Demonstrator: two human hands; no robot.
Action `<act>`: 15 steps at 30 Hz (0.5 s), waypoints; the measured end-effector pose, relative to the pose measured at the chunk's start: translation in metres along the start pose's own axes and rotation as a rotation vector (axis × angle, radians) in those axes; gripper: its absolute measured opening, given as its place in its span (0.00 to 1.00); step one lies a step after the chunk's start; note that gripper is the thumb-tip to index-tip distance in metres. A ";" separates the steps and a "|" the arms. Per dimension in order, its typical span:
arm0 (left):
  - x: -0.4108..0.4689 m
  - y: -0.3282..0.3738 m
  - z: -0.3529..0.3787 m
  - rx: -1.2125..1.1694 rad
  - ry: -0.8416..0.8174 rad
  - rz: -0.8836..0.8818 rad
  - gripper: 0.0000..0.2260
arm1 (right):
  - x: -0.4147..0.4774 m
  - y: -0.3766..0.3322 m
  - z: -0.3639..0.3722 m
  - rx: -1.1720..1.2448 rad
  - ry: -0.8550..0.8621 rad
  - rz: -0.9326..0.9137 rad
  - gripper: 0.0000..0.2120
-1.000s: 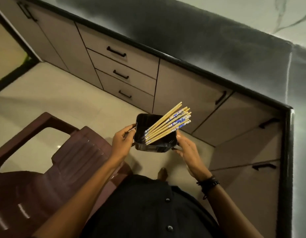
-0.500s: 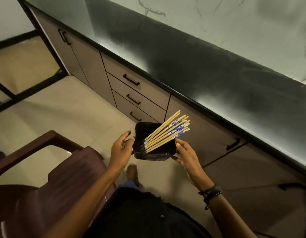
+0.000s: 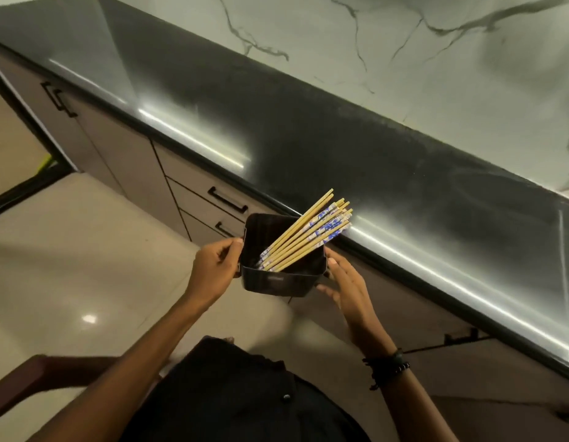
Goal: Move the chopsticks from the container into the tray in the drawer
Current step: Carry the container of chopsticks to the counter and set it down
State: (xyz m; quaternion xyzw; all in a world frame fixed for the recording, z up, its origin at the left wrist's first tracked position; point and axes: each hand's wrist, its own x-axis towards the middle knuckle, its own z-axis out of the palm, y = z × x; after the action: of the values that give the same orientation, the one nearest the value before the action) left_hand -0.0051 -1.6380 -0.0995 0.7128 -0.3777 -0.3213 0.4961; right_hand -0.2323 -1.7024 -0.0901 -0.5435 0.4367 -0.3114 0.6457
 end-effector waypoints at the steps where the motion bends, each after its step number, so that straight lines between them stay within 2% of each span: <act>1: 0.019 0.001 -0.008 0.003 -0.022 0.008 0.14 | 0.012 -0.006 0.008 0.012 0.014 0.007 0.14; 4: 0.075 0.014 -0.029 0.015 -0.106 0.051 0.23 | 0.048 -0.024 0.026 0.003 0.069 -0.057 0.14; 8: 0.146 0.039 -0.038 0.020 -0.236 0.089 0.18 | 0.092 -0.049 0.043 0.000 0.110 -0.076 0.15; 10: 0.178 0.049 -0.036 0.011 -0.268 0.099 0.19 | 0.112 -0.058 0.046 -0.024 0.141 -0.064 0.17; 13: 0.221 0.058 -0.026 0.004 -0.341 0.057 0.18 | 0.144 -0.072 0.046 -0.034 0.138 -0.057 0.22; 15: 0.242 0.065 -0.016 -0.014 -0.378 0.040 0.16 | 0.162 -0.081 0.045 -0.033 0.155 -0.053 0.20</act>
State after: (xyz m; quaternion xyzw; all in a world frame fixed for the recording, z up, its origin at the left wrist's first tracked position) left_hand 0.1173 -1.8528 -0.0527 0.6286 -0.4759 -0.4422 0.4276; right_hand -0.1168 -1.8431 -0.0461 -0.5396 0.4758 -0.3622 0.5926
